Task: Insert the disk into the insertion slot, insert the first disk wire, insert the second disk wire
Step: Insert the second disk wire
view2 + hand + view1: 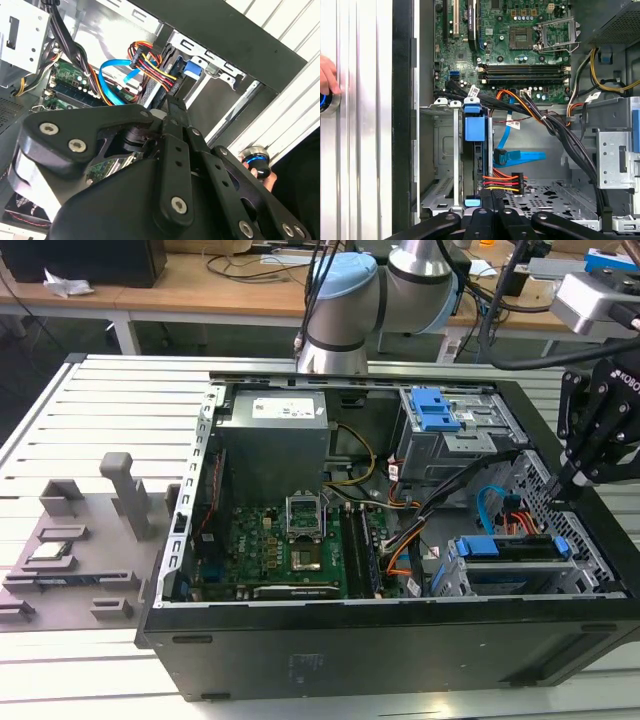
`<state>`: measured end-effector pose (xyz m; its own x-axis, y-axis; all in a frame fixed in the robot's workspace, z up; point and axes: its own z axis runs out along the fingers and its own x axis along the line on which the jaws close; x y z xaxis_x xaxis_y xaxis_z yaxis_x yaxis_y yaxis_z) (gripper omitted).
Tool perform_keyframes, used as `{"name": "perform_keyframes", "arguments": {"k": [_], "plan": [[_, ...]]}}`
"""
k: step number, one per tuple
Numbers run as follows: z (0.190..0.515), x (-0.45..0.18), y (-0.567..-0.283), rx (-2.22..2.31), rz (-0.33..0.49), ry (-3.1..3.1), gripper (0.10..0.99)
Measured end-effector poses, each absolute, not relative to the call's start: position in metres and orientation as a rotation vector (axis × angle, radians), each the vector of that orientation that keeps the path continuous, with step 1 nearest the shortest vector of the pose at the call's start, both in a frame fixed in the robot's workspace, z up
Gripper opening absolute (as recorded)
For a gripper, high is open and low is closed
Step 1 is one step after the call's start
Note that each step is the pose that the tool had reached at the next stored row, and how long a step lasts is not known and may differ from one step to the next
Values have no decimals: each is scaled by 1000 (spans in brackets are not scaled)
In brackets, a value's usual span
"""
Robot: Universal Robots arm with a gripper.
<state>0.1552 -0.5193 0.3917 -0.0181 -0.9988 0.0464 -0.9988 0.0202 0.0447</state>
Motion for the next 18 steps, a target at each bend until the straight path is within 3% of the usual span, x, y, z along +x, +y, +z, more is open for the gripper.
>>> {"name": "perform_keyframes", "arguments": {"k": [3,18], "plan": [[392,155,-519,2155,1,-2197,302],[369,118,-509,2142,29,-2184,302]]}}
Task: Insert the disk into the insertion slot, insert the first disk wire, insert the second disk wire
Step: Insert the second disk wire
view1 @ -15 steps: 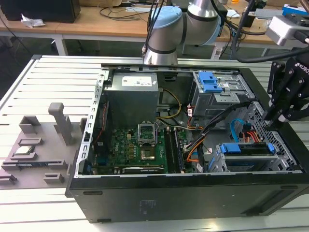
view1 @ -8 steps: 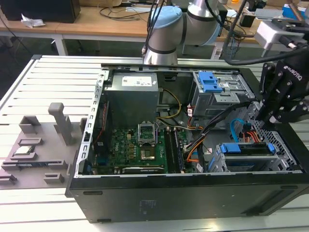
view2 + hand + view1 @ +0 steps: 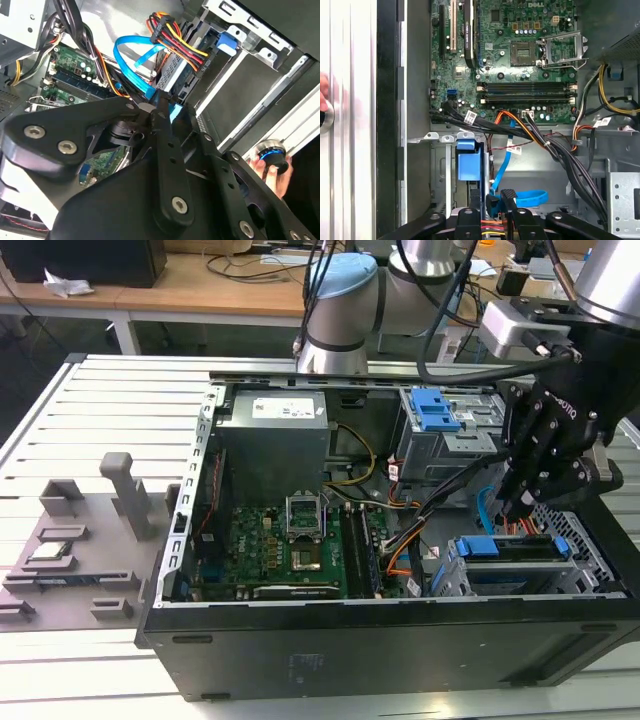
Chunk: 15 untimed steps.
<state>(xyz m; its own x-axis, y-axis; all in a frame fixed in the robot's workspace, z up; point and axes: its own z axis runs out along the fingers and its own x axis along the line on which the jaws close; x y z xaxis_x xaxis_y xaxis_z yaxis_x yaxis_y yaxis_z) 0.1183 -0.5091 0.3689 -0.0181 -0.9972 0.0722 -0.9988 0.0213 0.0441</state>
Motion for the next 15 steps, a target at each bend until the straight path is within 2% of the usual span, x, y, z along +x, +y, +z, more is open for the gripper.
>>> {"name": "perform_keyframes", "arguments": {"k": [3,5,15], "plan": [[369,118,-509,2142,29,-2184,290],[369,118,-509,2142,29,-2184,161],[368,118,-518,2142,29,-2184,161]]}}
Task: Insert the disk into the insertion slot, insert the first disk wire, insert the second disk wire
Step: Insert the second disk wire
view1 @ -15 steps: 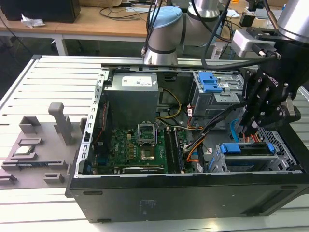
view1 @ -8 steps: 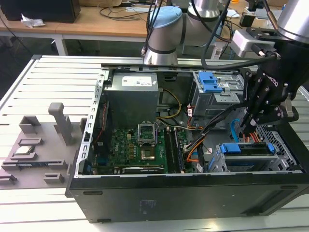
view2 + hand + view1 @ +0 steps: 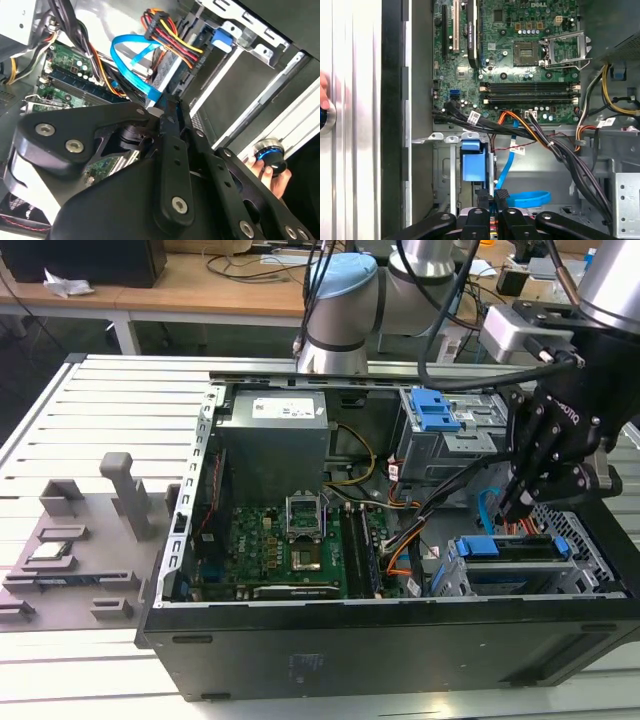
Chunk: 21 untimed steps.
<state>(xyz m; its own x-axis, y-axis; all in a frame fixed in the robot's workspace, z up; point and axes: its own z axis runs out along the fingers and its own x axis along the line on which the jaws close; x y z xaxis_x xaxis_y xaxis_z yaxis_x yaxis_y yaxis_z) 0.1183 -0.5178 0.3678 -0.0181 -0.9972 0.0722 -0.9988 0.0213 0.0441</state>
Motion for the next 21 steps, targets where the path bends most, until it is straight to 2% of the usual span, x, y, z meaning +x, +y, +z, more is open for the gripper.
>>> {"name": "perform_keyframes", "arguments": {"k": [10,21], "plan": [[350,127,-525,2142,29,-2184,161],[345,133,-525,2143,27,-2185,161]]}}
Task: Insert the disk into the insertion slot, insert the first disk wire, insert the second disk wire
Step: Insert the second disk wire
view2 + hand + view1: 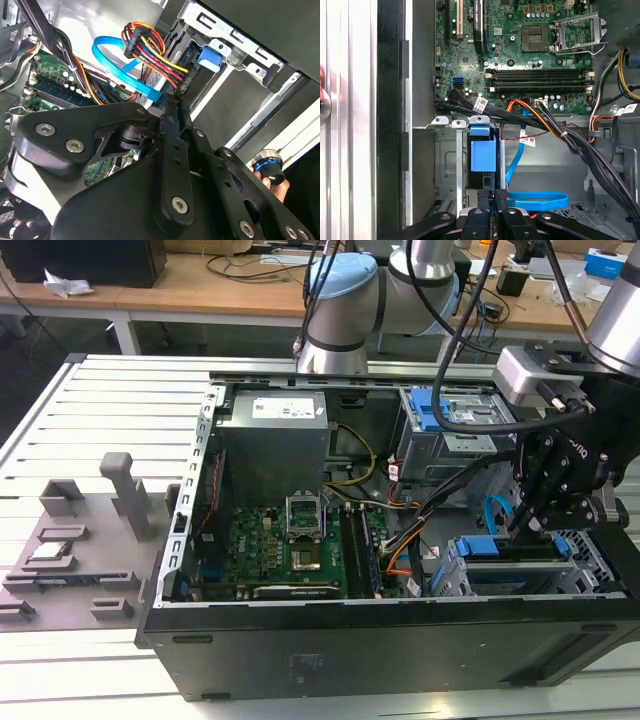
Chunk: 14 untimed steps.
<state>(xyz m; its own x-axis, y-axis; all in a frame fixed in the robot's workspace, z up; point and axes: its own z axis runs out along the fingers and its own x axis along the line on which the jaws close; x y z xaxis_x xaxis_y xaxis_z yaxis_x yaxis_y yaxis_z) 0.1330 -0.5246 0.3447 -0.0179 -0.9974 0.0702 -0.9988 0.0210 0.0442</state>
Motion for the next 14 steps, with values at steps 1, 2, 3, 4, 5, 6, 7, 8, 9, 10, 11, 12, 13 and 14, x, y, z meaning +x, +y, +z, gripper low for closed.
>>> {"name": "perform_keyframes", "arguments": {"k": [1,2,3,4,5,6,7,8,9,10,11,12,13,14], "plan": [[344,133,-525,2143,27,-2185,161],[344,133,-525,2142,27,-2185,161],[344,133,-525,2142,27,-2185,161],[343,133,-525,2142,27,-2185,161],[342,133,-525,2142,28,-2185,161],[342,133,-525,2142,28,-2185,161],[341,133,-525,2142,28,-2185,161],[341,133,-525,2142,27,-2185,161],[342,133,-525,2143,26,-2186,161],[342,133,-525,2143,26,-2186,161],[343,133,-525,2143,26,-2186,161],[344,133,-525,2143,27,-2185,161],[345,133,-525,2143,27,-2185,161],[346,133,-525,2143,27,-2185,161]]}}
